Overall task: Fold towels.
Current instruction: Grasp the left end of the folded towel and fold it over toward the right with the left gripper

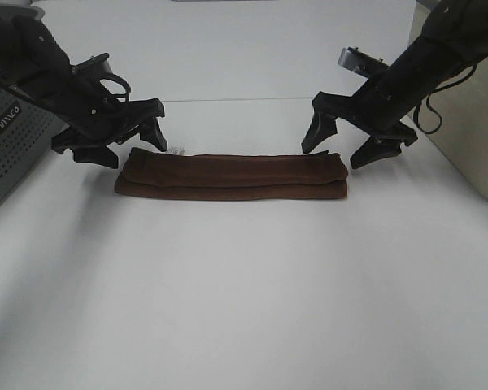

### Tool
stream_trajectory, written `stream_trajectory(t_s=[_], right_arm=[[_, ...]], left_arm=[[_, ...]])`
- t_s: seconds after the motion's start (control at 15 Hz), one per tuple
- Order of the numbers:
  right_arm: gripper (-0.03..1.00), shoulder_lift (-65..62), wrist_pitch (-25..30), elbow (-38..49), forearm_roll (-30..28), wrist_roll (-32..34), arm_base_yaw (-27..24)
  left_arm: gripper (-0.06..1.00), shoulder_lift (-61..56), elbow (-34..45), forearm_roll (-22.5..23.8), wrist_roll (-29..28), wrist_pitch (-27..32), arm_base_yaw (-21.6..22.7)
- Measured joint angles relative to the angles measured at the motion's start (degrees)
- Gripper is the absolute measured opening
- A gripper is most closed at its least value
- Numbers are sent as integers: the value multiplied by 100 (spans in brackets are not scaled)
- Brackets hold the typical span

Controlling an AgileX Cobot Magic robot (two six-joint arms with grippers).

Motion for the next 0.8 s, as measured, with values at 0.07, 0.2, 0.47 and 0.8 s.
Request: stream_trajectory(t_s=[0.07,0.2,0.47,0.8], right_arm=[[87,-69,34,0,0,0,0],[88,-126,115,0,0,0,0],[88,-126,115,0,-6,0,0],[88,-126,103,0,-6,0,0]], left_arm=[[80,0,-11,132,0,17,0],[81,0,-11,344,6,86,0],[80,138,-17,435,80,86,0],[74,367,-57,246,120,-155,0]])
